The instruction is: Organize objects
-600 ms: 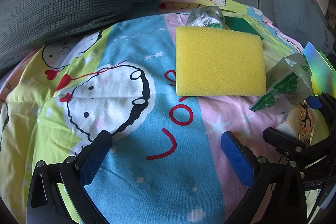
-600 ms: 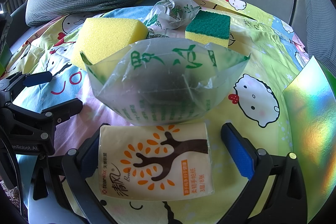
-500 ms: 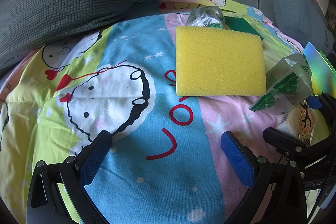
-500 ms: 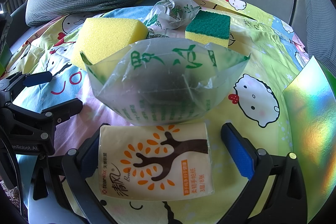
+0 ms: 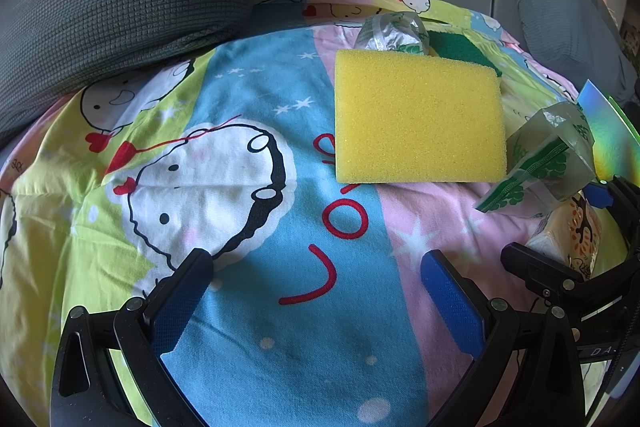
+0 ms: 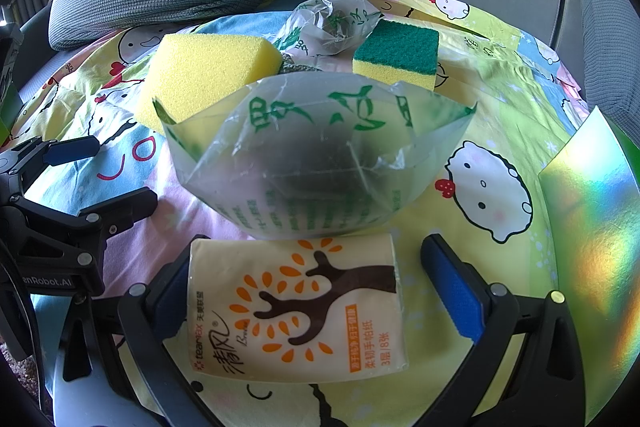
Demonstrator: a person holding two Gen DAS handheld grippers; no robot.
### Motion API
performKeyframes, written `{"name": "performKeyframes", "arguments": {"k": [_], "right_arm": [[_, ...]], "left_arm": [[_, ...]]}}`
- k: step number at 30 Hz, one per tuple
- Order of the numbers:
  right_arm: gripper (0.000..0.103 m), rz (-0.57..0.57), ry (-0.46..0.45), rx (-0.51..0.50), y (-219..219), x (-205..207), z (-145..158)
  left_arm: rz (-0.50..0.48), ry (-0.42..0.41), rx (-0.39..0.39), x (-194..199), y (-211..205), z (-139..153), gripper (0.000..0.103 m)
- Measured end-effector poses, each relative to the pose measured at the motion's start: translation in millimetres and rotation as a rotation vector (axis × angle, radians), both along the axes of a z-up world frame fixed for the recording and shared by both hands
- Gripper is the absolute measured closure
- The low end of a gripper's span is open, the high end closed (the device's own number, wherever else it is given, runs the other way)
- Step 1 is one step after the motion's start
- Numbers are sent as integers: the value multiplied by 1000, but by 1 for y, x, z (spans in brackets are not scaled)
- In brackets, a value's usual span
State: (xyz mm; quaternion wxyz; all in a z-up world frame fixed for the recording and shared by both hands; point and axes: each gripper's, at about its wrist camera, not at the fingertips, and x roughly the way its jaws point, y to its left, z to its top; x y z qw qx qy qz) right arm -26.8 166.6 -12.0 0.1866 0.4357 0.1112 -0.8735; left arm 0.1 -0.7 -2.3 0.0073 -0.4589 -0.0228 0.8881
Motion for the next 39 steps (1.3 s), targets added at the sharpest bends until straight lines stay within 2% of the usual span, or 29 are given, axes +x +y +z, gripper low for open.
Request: {"name": "performKeyframes", "arguments": {"k": [28, 34, 37, 39], "right_arm": [[1, -1, -1, 2, 1, -1, 0], [1, -44, -15, 7, -3, -7, 2], [5, -60, -40, 13, 1, -3, 5], [8, -71, -65, -33, 10, 4, 13]], "left_arm": [[2, 7, -2, -1, 2, 2, 0], [17, 2, -11, 0, 4, 3, 0], [24, -24, 10, 1, 0, 5, 0], [16, -46, 22, 5, 0, 7, 0]]}}
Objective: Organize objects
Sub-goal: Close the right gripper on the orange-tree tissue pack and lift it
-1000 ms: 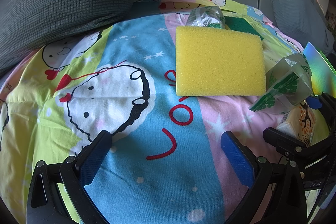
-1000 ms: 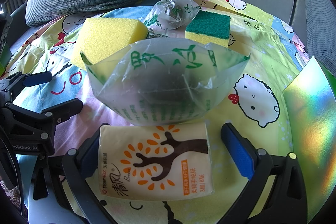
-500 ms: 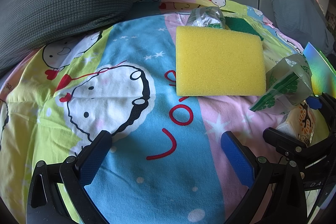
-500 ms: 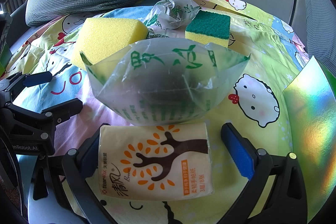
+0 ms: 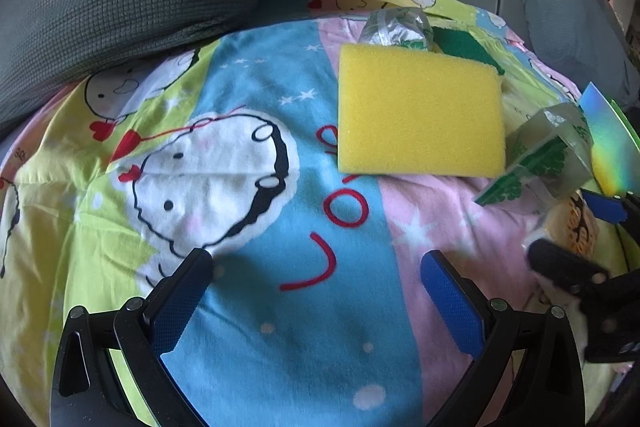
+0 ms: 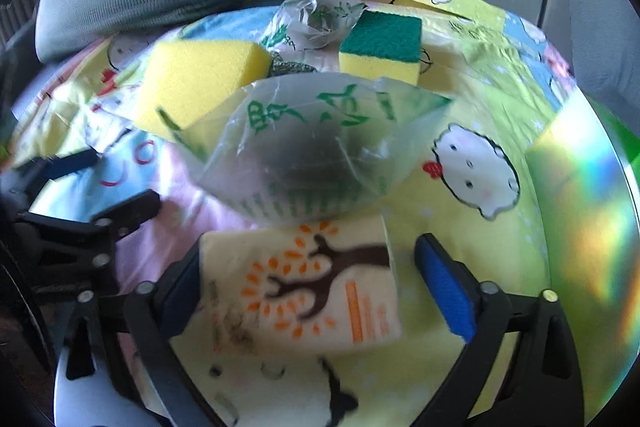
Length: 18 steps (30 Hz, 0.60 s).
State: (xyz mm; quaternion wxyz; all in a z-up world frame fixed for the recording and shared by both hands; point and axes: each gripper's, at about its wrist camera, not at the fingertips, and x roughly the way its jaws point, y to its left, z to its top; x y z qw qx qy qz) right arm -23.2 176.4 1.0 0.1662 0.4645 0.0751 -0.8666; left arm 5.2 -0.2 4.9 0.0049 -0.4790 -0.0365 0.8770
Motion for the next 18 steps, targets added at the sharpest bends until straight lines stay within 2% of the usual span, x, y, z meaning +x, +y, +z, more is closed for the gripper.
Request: {"name": "performKeyframes", "arguments": {"k": [4, 8, 11, 13, 15, 16, 18], "right_arm": [[8, -42, -3, -109, 23, 16, 25], [8, -54, 48, -194, 38, 30, 57], [9, -84, 62, -269, 45, 31, 76], [10, -103, 46, -322, 50, 26, 82], [17, -126, 7, -361, 53, 19, 78], [21, -135, -14, -373, 55, 15, 75], [37, -163, -61, -396, 57, 8, 61]], "left_arm": [[-34, 8, 87, 15, -2, 12, 0], [-25, 30, 205, 24, -1, 37, 0], [-38, 56, 343, 27, 5, 54, 0], [-53, 54, 403, 26, 14, 59, 0], [-80, 26, 438, 24, 29, 57, 0], [-97, 18, 426, 22, 37, 55, 0], [-95, 19, 372, 22, 49, 54, 0]]}}
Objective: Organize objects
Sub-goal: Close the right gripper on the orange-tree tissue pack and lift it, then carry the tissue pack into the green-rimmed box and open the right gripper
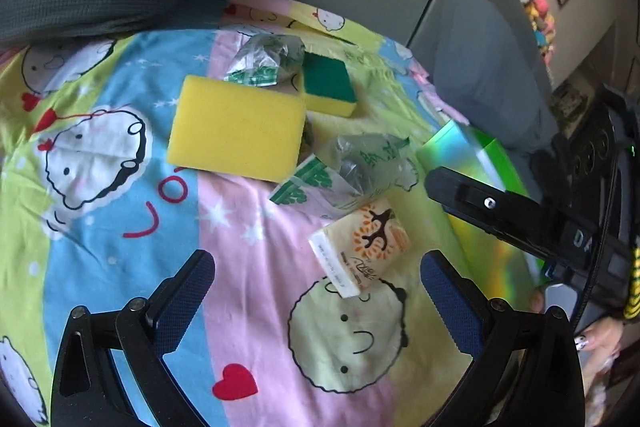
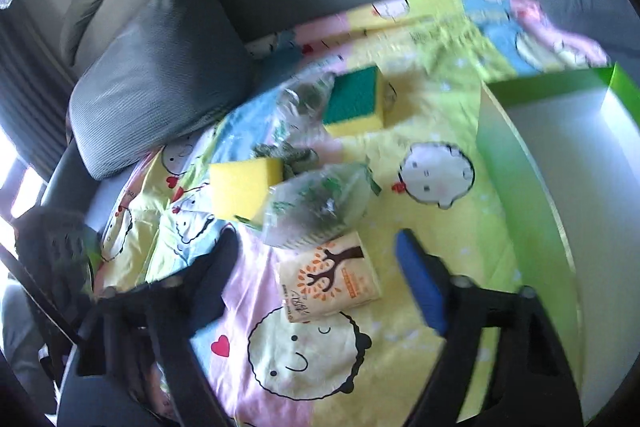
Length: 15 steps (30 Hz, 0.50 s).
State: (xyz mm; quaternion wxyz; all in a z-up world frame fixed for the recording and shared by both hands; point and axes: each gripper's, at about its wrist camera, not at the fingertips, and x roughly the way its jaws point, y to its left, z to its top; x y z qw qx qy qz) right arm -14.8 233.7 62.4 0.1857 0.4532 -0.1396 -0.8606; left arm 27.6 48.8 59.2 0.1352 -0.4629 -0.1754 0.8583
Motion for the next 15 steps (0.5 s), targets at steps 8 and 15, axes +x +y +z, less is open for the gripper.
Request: {"name": "performKeyframes", "arguments": {"k": [8, 15], "right_arm": [[45, 14, -113, -108, 6, -16, -35], [63, 45, -163, -97, -3, -21, -55]], "left_arm": [[-29, -18, -36, -6, 14, -10, 28], [-72, -85, -19, -13, 23, -33, 55]]}}
